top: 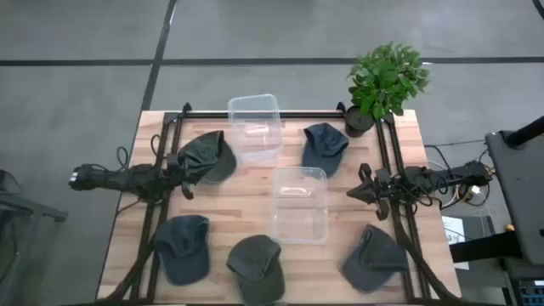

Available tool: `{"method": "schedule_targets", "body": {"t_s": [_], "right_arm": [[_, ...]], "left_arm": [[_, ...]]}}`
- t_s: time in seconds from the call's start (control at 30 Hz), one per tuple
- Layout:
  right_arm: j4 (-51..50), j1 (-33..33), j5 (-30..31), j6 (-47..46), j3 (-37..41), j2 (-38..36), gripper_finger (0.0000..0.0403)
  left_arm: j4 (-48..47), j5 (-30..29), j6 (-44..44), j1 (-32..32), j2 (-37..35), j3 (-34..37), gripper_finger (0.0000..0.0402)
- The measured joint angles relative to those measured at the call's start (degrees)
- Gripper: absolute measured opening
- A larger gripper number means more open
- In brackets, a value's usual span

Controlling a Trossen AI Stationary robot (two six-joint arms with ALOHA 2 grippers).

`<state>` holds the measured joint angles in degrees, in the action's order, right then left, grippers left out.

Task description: Pick & Place hat

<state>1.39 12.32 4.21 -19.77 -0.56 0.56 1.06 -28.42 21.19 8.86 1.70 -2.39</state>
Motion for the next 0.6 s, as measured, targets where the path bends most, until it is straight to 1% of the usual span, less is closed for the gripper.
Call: {"method": "schedule_targets", "body": {"t_s": [0.17,0.37,0.6], "right_arm": [[0.5,0.0,3.9,-0.4,0.0,0.0,0.0009],[0.5,0.0,3.9,-0.9,0.0,0.0,0.0009],[0.5,0.0,4.1,-1.3,0.0,0.0,0.0009]], "left_arm": [[0.0,0.0,0.0,0.0,0.0,0.0,0.0035],[-0.1,0.0,-0.3,0.0,0.0,0.0,0.0035],[-2.7,0.1,-5.1,0.0,0.0,-0.1,0.0035]]}}
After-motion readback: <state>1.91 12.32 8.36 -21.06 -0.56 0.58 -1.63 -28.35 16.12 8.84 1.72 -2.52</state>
